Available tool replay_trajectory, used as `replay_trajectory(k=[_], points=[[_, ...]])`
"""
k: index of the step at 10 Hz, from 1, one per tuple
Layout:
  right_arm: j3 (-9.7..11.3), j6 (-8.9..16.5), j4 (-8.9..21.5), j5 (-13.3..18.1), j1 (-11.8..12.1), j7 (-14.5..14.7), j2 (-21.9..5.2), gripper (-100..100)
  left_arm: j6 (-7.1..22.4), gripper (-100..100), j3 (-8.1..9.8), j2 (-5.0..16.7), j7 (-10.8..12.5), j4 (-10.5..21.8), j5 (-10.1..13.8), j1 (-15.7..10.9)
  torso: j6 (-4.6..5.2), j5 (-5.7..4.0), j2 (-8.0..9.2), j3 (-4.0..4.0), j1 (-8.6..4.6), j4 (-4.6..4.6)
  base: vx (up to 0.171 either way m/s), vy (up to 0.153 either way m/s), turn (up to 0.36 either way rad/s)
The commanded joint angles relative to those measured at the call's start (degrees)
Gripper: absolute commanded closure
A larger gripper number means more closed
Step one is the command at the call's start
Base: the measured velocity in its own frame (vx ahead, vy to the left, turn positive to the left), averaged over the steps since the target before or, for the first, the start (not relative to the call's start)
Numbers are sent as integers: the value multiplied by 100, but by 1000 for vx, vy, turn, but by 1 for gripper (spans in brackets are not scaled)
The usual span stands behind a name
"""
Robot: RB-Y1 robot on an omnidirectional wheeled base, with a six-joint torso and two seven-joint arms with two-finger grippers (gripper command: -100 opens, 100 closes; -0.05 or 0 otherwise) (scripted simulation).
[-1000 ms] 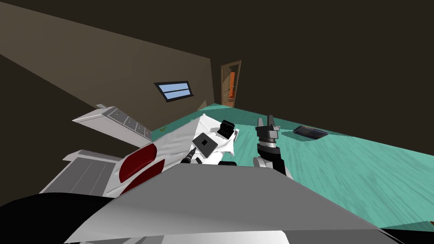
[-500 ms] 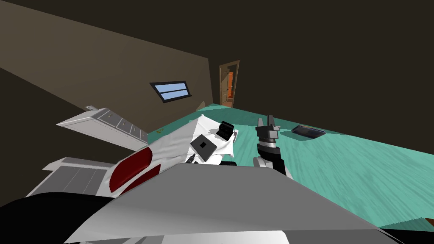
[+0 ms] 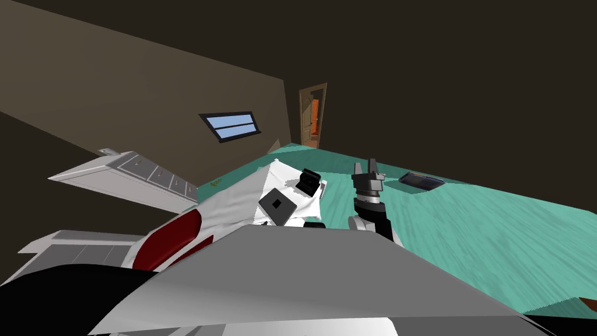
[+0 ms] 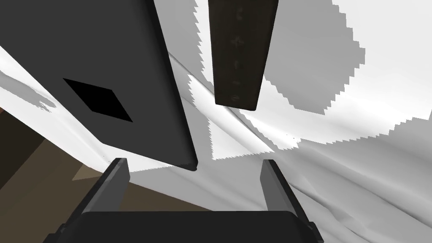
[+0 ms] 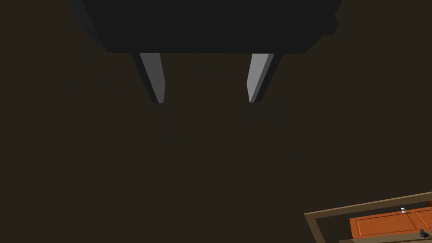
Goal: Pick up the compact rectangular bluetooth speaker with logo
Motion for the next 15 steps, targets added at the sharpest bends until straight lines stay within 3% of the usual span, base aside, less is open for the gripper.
replay_trajectory(k=[1, 5, 9, 10, 13, 14, 15], points=[[0, 0, 0, 0, 0, 0, 0, 0, 9, -100, 8, -26, -1, 206, -23, -15, 0, 0, 0, 0, 0, 0, 76, -15, -19], [0, 0, 0, 0, 0, 0, 0, 0, 263, -100, -180, -38, 58, 728, -10, 75, 0, 1, 4, 2, 3, 0, 86, -14, -43], [0, 0, 0, 0, 0, 0, 0, 0, 394, -100, -286, -53, 95, 989, 8, 130, 0, 0, -5, -3, 1, -1, 90, -12, -28], [0, 0, 0, 0, 0, 0, 0, 0, 523, -100, -395, -79, 137, 1237, 34, 192, 0, 0, 2, 0, 3, 0, 119, -35, -74], [0, 0, 0, 0, 0, 0, 0, 0, 525, -100, -395, -77, 143, 1225, 35, 179, 0, 0, 10, 4, 3, 1, 54, -9, -6], [0, 0, 0, 0, -1, 0, 0, 0, 513, 0, -390, -81, 141, 1241, 31, 175, 0, 0, 23, 12, 5, 4, 0, 0, 0], [0, 0, 0, 0, -1, 0, 0, 0, 442, -100, -252, -160, 82, 1450, -111, 18, 0, 1, 29, 16, 6, 6, -1, 13, 81]])
